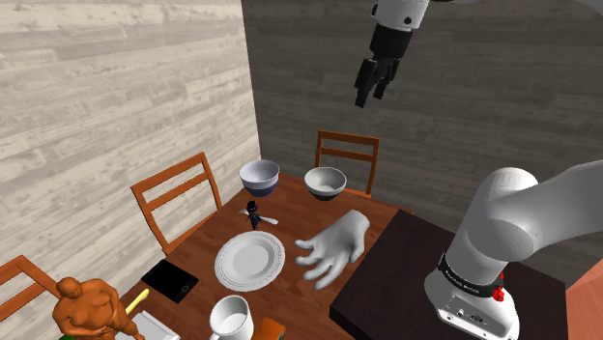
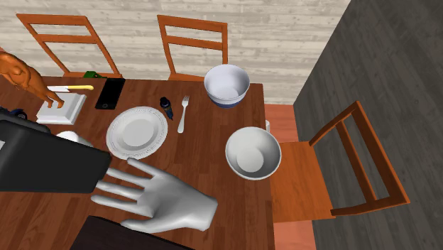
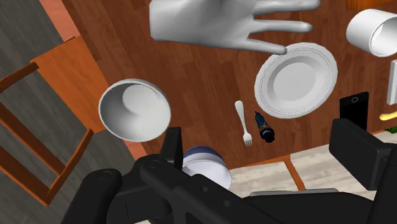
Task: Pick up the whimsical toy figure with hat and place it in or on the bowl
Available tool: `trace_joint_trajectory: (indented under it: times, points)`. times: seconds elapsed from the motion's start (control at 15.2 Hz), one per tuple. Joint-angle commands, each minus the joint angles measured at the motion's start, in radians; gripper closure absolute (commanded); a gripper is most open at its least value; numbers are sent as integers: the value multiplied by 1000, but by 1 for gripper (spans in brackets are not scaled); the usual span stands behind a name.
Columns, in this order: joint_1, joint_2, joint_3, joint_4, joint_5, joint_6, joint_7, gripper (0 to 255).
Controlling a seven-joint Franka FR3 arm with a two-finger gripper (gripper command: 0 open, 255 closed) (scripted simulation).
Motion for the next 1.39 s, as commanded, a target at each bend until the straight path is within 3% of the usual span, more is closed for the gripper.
trace_joint_trajectory:
  times: [0.0,0.66,1.32]
  points:
    - [0,0,0,0,0,0,0,0]
    - [30,302,46,1,13,237,-1,0]
    - [54,659,91,119,0,412,9,0]
